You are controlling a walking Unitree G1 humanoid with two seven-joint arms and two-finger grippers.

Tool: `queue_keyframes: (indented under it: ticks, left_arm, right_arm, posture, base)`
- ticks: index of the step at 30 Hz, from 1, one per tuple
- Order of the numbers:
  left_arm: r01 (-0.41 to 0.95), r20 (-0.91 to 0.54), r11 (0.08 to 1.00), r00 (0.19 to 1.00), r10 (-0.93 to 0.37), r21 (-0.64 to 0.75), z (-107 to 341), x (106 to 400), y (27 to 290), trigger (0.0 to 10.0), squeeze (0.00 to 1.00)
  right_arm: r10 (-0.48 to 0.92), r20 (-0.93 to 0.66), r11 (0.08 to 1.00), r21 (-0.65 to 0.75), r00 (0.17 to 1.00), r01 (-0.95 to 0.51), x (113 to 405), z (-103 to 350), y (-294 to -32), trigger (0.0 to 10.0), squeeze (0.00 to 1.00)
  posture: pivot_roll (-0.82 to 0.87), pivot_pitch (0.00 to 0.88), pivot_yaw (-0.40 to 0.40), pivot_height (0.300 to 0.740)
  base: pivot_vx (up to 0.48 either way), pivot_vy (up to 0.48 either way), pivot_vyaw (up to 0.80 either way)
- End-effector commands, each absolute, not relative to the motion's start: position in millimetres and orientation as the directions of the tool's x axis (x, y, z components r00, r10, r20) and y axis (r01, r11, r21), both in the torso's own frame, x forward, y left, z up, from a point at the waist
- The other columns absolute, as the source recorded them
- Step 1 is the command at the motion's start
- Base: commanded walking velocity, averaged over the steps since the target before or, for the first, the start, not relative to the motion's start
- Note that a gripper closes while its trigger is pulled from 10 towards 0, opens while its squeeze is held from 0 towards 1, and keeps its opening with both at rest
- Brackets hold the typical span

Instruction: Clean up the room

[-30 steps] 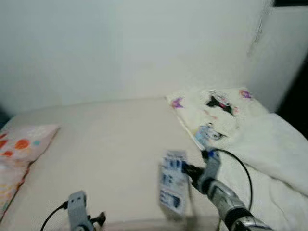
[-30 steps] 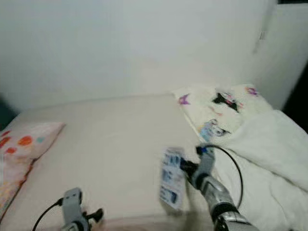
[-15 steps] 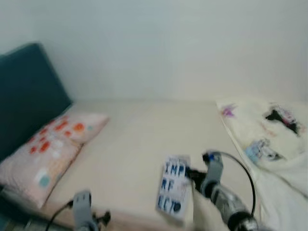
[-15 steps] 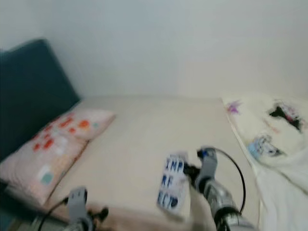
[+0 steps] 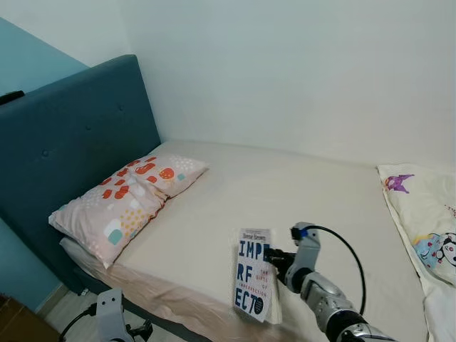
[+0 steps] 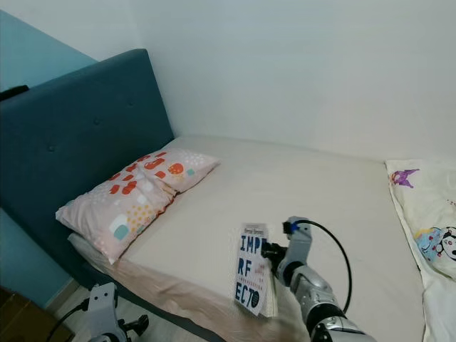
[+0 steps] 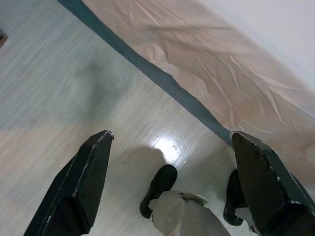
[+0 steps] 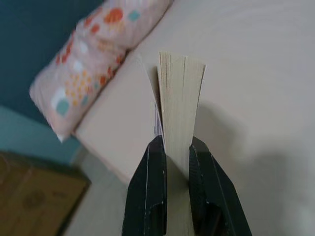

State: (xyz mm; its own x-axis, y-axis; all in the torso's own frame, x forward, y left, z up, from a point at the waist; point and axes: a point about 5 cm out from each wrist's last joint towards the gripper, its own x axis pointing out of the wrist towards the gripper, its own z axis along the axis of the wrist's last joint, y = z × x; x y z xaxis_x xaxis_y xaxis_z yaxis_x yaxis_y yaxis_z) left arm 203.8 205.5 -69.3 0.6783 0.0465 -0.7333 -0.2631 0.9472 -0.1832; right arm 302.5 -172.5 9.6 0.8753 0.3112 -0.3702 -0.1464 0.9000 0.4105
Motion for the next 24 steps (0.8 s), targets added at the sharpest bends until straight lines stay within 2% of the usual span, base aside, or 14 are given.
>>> queue_keyframes:
  ticks: [1,11,17,24]
  left_arm:
    - [-0.257,-0.736,0.95,0.675,0.046,-0.176,-70,204,205,10.0,0.0]
    - [-0.246,-0.726,0.951,0.687,0.036,-0.185,-67,209,203,10.0,0.0]
    - [-0.247,-0.728,0.95,0.685,0.033,-0.189,-67,209,202,10.0,0.0]
    - [-0.246,-0.739,0.951,0.674,0.029,-0.188,-70,205,201,10.0,0.0]
  right_arm:
    - [0.327,-0.284,0.878,0.444,0.901,-0.179,313,23,-167,10.0,0.0]
    - [0.336,-0.237,0.863,0.466,0.911,-0.197,319,31,-164,10.0,0.0]
    - [0.3,-0.302,0.891,0.427,0.905,-0.152,313,22,-168,10.0,0.0]
    - [0.204,-0.441,0.942,0.333,0.874,-0.052,295,0,-183,10.0,0.0]
  posture:
    - [-0.11,0.0,0.04,0.72]
    - [-0.11,0.0,0.043,0.72]
    - [-0.11,0.0,0.043,0.72]
    - [-0.12,0.0,0.04,0.72]
  base:
    - [0.0,0.0,0.66]
    - [0.0,0.0,0.66]
    - [0.0,0.0,0.66]
    - [0.0,0.0,0.0]
